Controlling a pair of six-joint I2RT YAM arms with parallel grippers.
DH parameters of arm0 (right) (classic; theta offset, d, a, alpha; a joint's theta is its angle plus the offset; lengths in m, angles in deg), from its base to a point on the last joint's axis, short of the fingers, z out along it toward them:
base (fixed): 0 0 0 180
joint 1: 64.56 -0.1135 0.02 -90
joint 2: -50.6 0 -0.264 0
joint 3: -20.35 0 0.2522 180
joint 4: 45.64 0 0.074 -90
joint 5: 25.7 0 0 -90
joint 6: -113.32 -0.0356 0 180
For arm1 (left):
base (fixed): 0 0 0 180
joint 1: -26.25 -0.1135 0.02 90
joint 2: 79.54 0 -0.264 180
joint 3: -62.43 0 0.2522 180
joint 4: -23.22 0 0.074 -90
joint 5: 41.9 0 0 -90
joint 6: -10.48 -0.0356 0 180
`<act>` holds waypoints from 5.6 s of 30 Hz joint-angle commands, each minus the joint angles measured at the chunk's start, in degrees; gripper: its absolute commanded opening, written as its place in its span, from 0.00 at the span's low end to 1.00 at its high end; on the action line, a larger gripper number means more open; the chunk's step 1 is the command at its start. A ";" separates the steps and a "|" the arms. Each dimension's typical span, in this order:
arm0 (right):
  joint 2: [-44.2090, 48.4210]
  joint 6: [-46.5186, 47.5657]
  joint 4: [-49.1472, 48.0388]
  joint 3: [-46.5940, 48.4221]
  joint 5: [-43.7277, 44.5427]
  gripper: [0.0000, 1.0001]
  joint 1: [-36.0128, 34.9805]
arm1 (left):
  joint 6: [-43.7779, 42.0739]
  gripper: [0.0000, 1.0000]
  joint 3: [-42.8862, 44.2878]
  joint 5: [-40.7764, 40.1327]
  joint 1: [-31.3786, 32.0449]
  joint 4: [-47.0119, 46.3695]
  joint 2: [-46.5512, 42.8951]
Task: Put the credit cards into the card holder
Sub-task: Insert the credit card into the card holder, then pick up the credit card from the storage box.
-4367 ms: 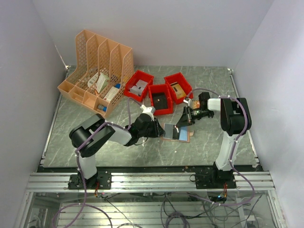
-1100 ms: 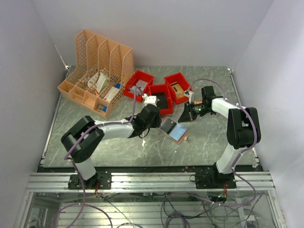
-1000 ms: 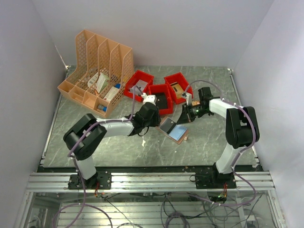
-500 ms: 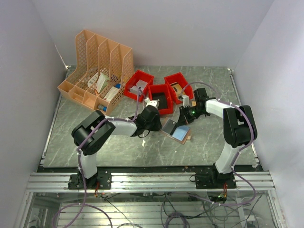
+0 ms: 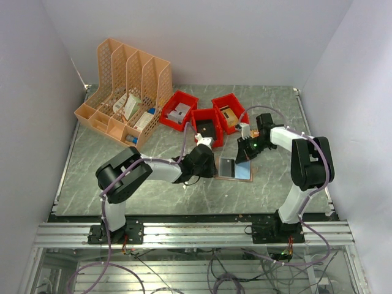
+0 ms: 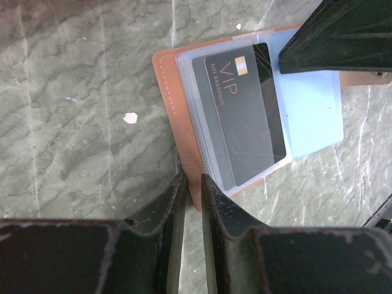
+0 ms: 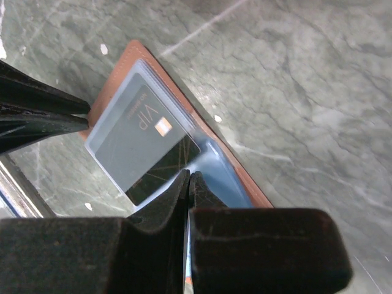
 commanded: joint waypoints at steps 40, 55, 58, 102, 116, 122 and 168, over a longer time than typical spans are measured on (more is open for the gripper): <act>2.27 1.63 3.16 -0.06 -3.04 0.28 0.30 | 3.15 0.29 -0.39 1.84 3.31 -4.93 0.49; -2.43 0.77 4.25 0.16 -3.67 0.39 -0.16 | 3.81 0.30 -0.22 3.93 3.34 -8.41 2.91; -2.97 0.54 4.23 0.24 -4.55 0.39 -0.78 | 3.99 0.29 -0.10 4.32 3.35 -8.79 3.79; 17.70 11.10 -2.02 7.48 -22.45 0.40 1.89 | -23.38 0.68 14.68 -4.05 -20.15 29.77 -17.55; 14.70 16.82 2.46 5.19 -24.58 0.38 2.06 | -9.35 0.70 39.35 -16.64 -25.06 43.05 0.55; 14.86 17.21 2.41 4.66 -24.79 0.37 2.08 | 14.96 0.76 32.79 -28.61 -24.96 36.80 -1.99; 13.76 18.48 4.41 5.44 -23.90 0.36 2.08 | 21.54 0.07 45.43 -32.24 -24.92 46.22 8.88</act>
